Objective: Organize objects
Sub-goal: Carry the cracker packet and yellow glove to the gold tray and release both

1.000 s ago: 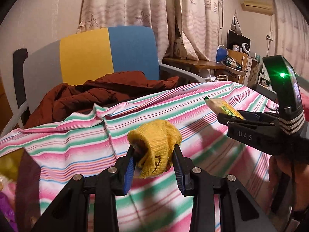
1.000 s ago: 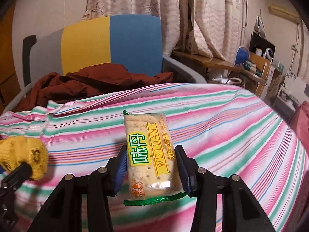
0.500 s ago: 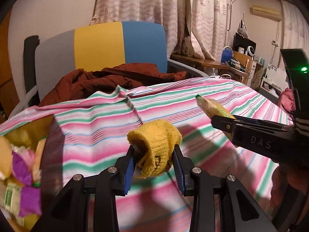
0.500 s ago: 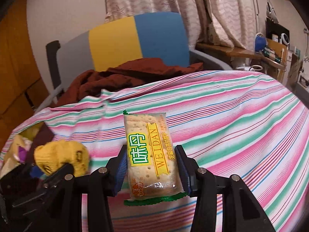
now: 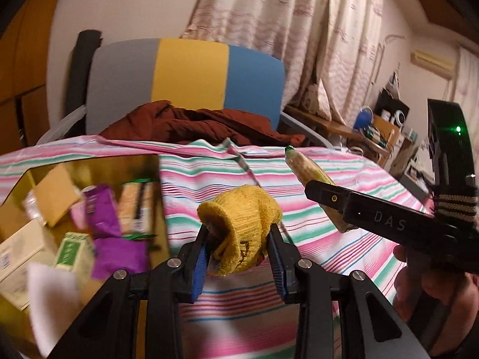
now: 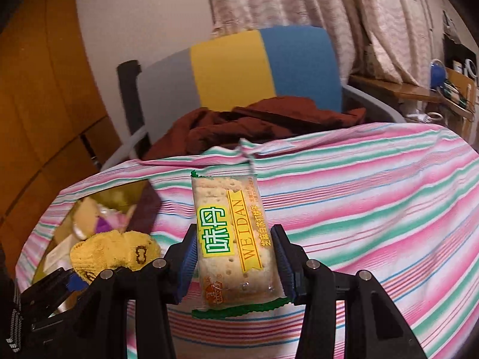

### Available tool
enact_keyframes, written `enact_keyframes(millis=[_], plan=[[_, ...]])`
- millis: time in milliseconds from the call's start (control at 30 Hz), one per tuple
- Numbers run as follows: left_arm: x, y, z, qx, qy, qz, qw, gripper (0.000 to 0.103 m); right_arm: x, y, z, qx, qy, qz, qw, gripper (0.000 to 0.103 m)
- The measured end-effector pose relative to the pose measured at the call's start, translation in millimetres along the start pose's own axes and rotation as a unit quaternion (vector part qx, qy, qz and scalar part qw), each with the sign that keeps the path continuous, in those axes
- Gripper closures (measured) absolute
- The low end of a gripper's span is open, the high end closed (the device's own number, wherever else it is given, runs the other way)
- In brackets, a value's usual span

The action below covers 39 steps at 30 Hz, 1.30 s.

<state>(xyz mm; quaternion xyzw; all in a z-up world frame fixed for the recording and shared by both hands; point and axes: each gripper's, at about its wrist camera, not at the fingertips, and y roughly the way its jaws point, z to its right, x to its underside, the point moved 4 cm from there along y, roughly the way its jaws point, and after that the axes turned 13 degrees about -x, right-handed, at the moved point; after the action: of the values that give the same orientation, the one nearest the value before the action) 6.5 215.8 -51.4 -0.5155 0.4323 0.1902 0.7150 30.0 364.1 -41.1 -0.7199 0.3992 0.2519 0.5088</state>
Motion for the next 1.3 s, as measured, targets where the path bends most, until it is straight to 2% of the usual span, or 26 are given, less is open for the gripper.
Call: enact_keyframes(millis=[267,467,600,767,967,1133,1300], plan=[[-9,-31,-59,-0.028,-0.055,0.023,0.9978,0.066,-2,14,-54,-0.051,-0.028,-0.020,0.998,0.055],[-27,-30,-110,-0.064,-0.095,0.030,0.9930,0.066,8,35,-91,-0.085,-0.043,-0.052,0.994,0.055],[-37,-21,-141,-0.087,-0.112,0.023,0.9896,0.066,15,46,-111,-0.103,-0.059,-0.079,0.990,0.055],[-42,-4,-173,-0.100,-0.130,-0.004,0.9865,0.066,20,61,-131,-0.122,-0.072,-0.108,0.984,0.055],[-46,10,-193,-0.102,-0.143,-0.027,0.9841,0.066,20,86,-145,-0.145,-0.066,-0.141,0.977,0.055],[-48,25,-198,-0.090,-0.155,-0.051,0.9825,0.066,19,102,-156,-0.155,-0.058,-0.152,0.974,0.055],[-49,39,-198,-0.082,-0.149,-0.075,0.9825,0.066,11,123,-154,-0.158,-0.024,-0.157,0.974,0.054]])
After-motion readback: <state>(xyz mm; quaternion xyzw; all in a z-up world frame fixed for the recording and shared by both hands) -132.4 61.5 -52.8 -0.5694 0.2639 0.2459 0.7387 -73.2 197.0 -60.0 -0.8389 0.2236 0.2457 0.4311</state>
